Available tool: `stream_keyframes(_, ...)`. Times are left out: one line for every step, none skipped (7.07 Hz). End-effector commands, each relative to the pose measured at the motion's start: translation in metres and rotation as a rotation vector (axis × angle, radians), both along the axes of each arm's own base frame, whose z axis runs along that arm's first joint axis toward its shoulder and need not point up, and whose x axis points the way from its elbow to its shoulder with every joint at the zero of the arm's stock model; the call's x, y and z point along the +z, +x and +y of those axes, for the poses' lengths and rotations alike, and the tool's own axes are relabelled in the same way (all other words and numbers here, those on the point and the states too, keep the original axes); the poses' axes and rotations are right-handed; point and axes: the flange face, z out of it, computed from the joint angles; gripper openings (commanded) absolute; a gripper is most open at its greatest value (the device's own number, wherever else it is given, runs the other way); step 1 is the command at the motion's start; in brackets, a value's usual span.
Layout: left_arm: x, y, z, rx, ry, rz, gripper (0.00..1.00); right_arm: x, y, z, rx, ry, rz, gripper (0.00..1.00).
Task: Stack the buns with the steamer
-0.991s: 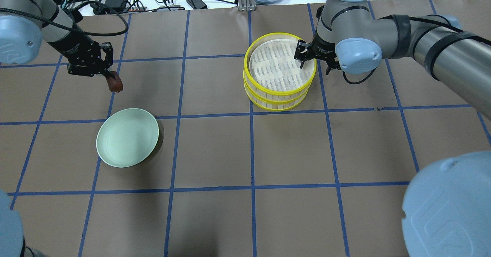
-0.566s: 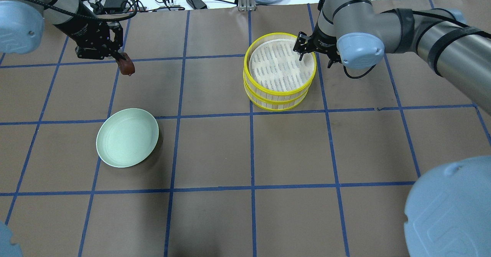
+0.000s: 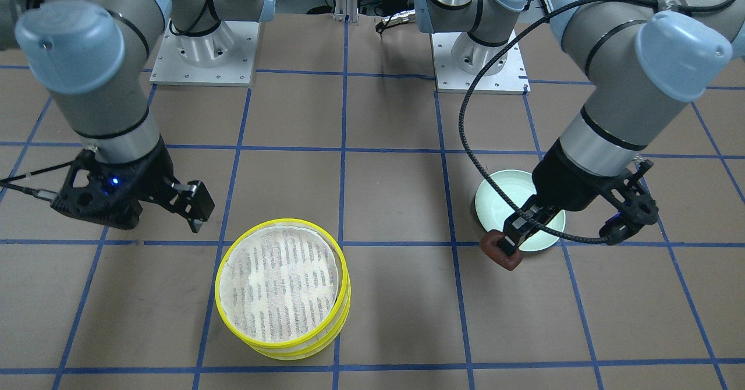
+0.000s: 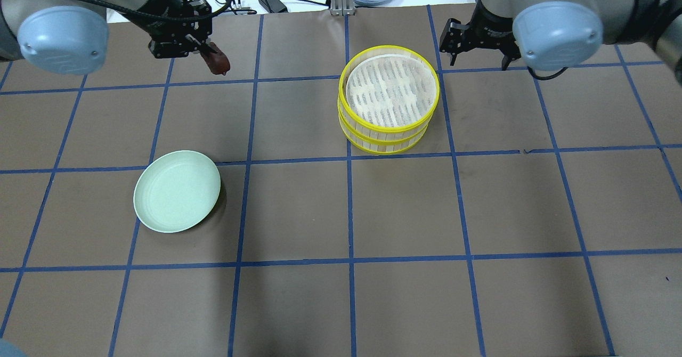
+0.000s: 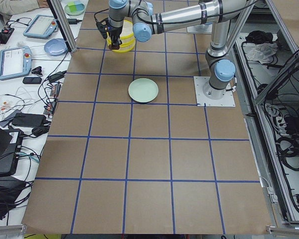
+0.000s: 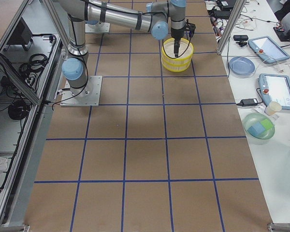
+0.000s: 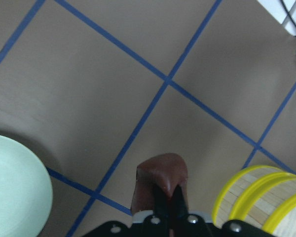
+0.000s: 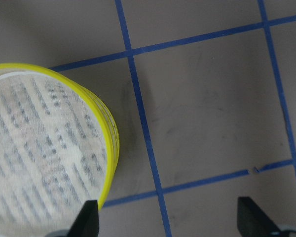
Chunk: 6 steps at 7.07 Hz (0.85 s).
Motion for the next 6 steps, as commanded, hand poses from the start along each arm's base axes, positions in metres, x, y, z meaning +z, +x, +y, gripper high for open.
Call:
stream_keyframes(0.001,-0.055,-0.001,0.101,-0.04,0.166,0.0,0.068,0.02,0.061,0.049,-0.009,-0.006,0.99)
stream_keyframes(-0.004,-0.077,-0.005,0.104,-0.085,0.204,0.0,0.086,0.044,0.067,0.091,-0.006,-0.006,0.99)
stream_keyframes(-0.011,-0.1,-0.006,0.091,-0.117,0.226,0.0,0.099,0.055,0.071,0.107,0.006,-0.008,0.99)
stream_keyframes(-0.02,-0.135,-0.002,0.094,-0.096,0.312,0.0,0.094,0.055,0.072,0.107,0.038,-0.006,0.99)
stream_keyframes(-0.036,-0.154,-0.007,0.089,-0.088,0.386,0.0,0.088,0.056,0.07,0.105,0.058,-0.008,0.99)
stream_keyframes(-0.057,-0.169,-0.005,0.073,-0.094,0.402,0.0,0.086,0.056,0.07,0.104,0.063,-0.008,0.99)
